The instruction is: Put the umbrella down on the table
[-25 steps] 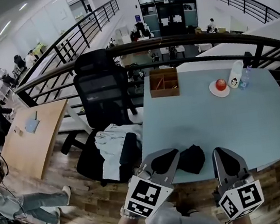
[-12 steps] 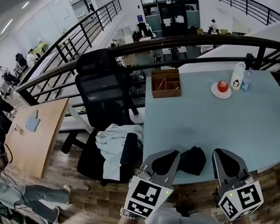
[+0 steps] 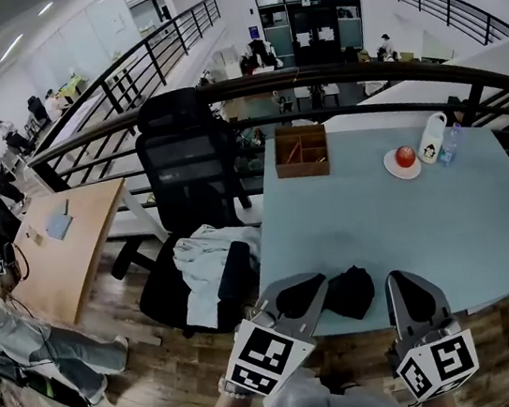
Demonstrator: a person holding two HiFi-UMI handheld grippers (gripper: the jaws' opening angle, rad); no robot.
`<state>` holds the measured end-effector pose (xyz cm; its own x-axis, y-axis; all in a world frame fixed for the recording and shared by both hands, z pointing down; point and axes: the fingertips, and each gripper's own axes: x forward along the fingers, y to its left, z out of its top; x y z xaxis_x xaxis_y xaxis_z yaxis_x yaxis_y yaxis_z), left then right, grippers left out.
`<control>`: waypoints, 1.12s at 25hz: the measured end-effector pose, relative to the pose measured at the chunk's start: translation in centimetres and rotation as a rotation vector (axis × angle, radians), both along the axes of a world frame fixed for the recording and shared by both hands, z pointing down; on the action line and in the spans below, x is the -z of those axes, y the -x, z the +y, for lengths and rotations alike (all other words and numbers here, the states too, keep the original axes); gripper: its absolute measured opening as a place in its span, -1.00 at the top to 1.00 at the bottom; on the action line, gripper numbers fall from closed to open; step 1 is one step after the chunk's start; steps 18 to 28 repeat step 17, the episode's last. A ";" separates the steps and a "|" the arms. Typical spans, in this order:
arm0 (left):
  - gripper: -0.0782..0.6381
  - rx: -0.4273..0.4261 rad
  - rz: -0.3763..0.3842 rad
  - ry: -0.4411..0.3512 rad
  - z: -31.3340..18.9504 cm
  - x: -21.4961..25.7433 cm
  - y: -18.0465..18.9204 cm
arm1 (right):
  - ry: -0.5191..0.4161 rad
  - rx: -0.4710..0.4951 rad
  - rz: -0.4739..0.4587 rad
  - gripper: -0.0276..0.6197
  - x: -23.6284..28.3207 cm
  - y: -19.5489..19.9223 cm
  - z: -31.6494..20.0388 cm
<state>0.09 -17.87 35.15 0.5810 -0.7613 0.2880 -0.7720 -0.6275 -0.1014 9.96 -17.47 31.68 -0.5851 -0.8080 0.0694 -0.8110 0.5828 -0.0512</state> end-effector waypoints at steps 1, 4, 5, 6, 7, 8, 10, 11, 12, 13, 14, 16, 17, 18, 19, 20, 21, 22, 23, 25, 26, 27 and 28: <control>0.77 0.001 0.001 0.001 0.0 0.0 0.0 | 0.000 0.000 0.000 0.93 0.0 0.0 0.0; 0.76 0.002 0.003 0.005 -0.1 0.0 -0.1 | 0.003 0.003 0.002 0.93 0.0 -0.1 -0.1; 0.76 0.003 0.003 0.006 -0.1 0.0 0.0 | 0.004 0.004 0.002 0.93 0.0 0.0 -0.2; 0.77 0.004 0.004 0.008 -0.2 -0.1 0.0 | 0.004 0.004 0.003 0.93 0.0 0.0 -0.2; 0.76 0.004 0.005 0.010 -0.2 -0.1 0.1 | 0.005 0.005 0.003 0.93 0.0 0.1 -0.2; 0.77 0.004 0.007 0.012 -0.2 -0.2 0.2 | 0.006 0.005 0.004 0.93 -0.1 0.2 -0.2; 0.77 0.003 0.008 0.013 -0.1 -0.3 0.3 | 0.006 0.006 0.005 0.93 -0.1 0.3 -0.2; 0.77 0.003 0.007 0.014 -0.1 -0.3 0.2 | 0.006 0.007 0.005 0.93 -0.1 0.3 -0.2; 0.76 0.002 0.007 0.014 -0.1 -0.3 0.2 | 0.006 0.007 0.006 0.93 -0.1 0.2 -0.2; 0.76 0.002 0.007 0.014 -0.1 -0.3 0.2 | 0.006 0.006 0.007 0.93 -0.1 0.2 -0.2; 0.77 0.001 0.007 0.015 -0.1 -0.3 0.1 | 0.007 0.006 0.007 0.93 -0.1 0.2 -0.2; 0.76 0.000 0.007 0.016 -0.1 -0.3 0.1 | 0.009 0.007 0.009 0.93 -0.2 0.2 -0.2; 0.76 0.000 0.007 0.016 -0.1 -0.3 0.1 | 0.010 0.008 0.009 0.93 -0.2 0.2 -0.2; 0.76 0.000 0.007 0.016 -0.1 -0.3 0.1 | 0.010 0.008 0.009 0.93 -0.2 0.2 -0.2; 0.76 0.000 0.007 0.016 -0.1 -0.3 0.1 | 0.010 0.008 0.009 0.93 -0.2 0.2 -0.2; 0.76 0.000 0.007 0.016 -0.1 -0.3 0.1 | 0.010 0.008 0.009 0.93 -0.2 0.2 -0.2; 0.76 0.000 0.007 0.016 -0.1 -0.3 0.1 | 0.010 0.008 0.009 0.93 -0.2 0.2 -0.2; 0.76 0.000 0.007 0.016 -0.1 -0.3 0.1 | 0.010 0.008 0.009 0.93 -0.2 0.2 -0.2; 0.76 0.000 0.007 0.016 -0.1 -0.3 0.1 | 0.010 0.008 0.009 0.93 -0.2 0.2 -0.2; 0.76 0.000 0.007 0.016 -0.1 -0.3 0.1 | 0.010 0.008 0.009 0.93 -0.2 0.2 -0.2; 0.76 0.000 0.007 0.016 -0.1 -0.3 0.1 | 0.010 0.008 0.009 0.93 -0.2 0.2 -0.2; 0.76 0.000 0.007 0.016 -0.1 -0.3 0.1 | 0.010 0.008 0.009 0.93 -0.2 0.2 -0.2; 0.76 0.000 0.007 0.016 -0.1 -0.3 0.1 | 0.010 0.008 0.009 0.93 -0.2 0.2 -0.2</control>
